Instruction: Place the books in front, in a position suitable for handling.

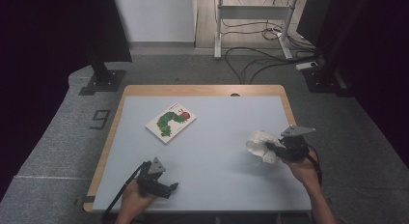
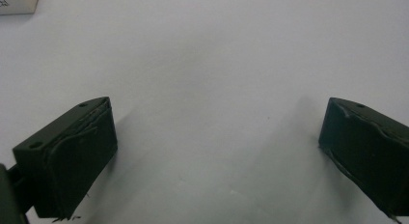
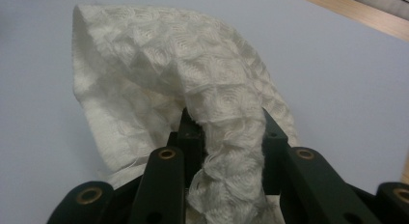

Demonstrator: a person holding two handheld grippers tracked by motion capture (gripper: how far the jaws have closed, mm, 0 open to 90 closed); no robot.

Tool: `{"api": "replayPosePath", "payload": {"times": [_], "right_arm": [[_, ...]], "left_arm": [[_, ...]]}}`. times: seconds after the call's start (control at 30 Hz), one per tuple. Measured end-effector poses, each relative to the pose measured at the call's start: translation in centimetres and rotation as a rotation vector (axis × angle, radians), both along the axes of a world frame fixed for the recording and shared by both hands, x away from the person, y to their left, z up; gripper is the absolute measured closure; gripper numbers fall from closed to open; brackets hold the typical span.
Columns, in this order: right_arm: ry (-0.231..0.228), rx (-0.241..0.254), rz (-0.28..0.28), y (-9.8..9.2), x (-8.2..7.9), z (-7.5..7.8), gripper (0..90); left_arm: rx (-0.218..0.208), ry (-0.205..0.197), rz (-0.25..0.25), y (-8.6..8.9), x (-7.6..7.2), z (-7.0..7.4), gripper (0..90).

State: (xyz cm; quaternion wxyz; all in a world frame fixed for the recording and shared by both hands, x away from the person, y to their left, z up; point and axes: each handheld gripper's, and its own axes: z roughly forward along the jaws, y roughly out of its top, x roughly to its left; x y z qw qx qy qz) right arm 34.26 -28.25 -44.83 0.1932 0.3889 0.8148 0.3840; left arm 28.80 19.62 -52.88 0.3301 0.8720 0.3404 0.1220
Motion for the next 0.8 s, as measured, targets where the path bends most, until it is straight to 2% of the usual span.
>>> {"api": "replayPosePath", "payload": {"times": [0.27, 0.47, 0.57, 0.8], "right_arm": [[0.0, -0.017, -0.042, -1.6, -0.9, -1.1, 69.7], [0.011, -0.025, -0.046, -1.5, -1.0, -2.9, 69.1], [0.021, -0.047, -0.051, -1.3, -0.9, -4.1, 68.4], [0.057, -0.043, -0.047, -1.1, -0.7, -6.3, 65.7]], "left_arm": [[0.0, 0.0, 0.001, 0.0, 0.0, 0.0, 0.0], [0.0, 0.0, 0.001, 0.0, 0.0, 0.0, 0.0], [-0.001, 0.0, 0.002, 0.0, 0.0, 0.0, 0.0], [-0.001, 0.0, 0.002, 0.0, 0.0, 0.0, 0.0]]}}
